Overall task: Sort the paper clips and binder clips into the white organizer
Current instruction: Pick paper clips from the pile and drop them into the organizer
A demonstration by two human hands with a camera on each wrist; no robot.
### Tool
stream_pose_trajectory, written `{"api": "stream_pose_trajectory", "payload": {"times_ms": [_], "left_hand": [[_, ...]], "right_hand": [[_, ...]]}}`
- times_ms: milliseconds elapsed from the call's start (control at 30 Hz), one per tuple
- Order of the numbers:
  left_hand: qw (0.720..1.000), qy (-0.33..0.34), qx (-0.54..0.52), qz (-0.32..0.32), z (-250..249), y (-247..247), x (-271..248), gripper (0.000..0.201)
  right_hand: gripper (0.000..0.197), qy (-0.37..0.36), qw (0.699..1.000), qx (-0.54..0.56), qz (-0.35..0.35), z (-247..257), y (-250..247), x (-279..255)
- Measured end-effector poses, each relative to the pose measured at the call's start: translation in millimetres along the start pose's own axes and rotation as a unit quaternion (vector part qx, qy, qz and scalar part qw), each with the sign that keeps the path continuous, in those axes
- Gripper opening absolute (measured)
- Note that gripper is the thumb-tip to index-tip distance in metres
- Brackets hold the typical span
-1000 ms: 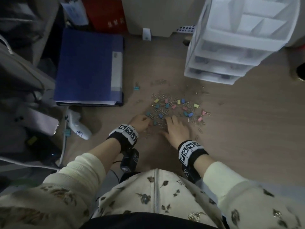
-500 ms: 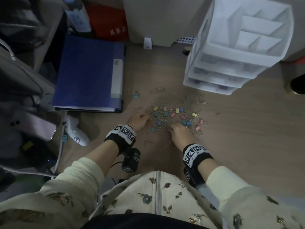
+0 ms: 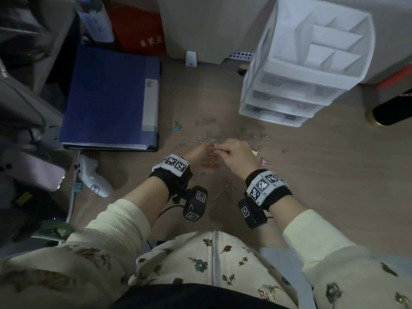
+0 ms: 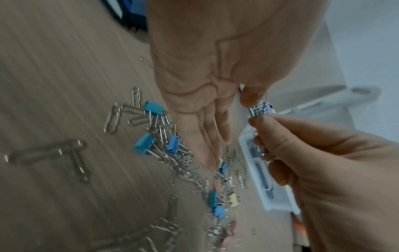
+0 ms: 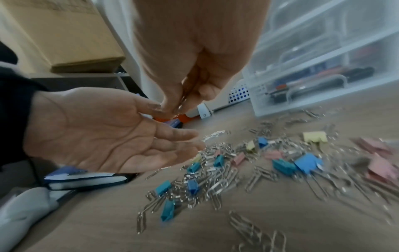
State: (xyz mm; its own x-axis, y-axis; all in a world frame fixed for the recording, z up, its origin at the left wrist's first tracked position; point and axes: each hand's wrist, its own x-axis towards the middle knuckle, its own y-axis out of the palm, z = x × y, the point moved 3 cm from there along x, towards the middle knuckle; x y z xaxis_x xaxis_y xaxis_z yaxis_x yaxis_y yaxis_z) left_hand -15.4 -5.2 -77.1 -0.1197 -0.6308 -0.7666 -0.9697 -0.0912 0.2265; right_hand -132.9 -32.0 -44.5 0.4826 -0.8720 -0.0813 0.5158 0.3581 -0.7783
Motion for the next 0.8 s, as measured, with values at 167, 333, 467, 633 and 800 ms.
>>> {"api": "stream_pose_trajectory", "payload": {"times_ms": [167, 333, 467, 633, 800], "left_hand": [[0.991, 0.0, -0.118, 0.063, -2.3, 5.3, -7.1, 0.036], [0.987, -0.002, -0.149, 0.053, 2.1, -1.1, -7.8, 0.031], [0.985, -0.045, -0.162, -0.031, 19.7, -19.6, -1.7, 0.035], [0.979, -0.056, -0.158, -0.114, 40.2, -35.6, 2.2, 0.027], [0.978, -0.058, -0.147, -0.137, 53.4, -38.4, 3.7, 0.034]], "right_hand": [[0.022, -0.009, 1.0, 0.012, 0.021, 14.0, 0.2, 7.4], [0.024, -0.062, 0.995, 0.072, -0.014, 20.3, -0.3, -1.5], [0.022, -0.069, 0.994, 0.047, -0.067, 5.1, -0.7, -13.1], [0.053, 0.046, 0.986, -0.106, 0.117, -40.8, 25.3, -43.9], [0.092, 0.062, 0.939, -0.241, 0.235, -65.7, 56.1, -74.5]]}}
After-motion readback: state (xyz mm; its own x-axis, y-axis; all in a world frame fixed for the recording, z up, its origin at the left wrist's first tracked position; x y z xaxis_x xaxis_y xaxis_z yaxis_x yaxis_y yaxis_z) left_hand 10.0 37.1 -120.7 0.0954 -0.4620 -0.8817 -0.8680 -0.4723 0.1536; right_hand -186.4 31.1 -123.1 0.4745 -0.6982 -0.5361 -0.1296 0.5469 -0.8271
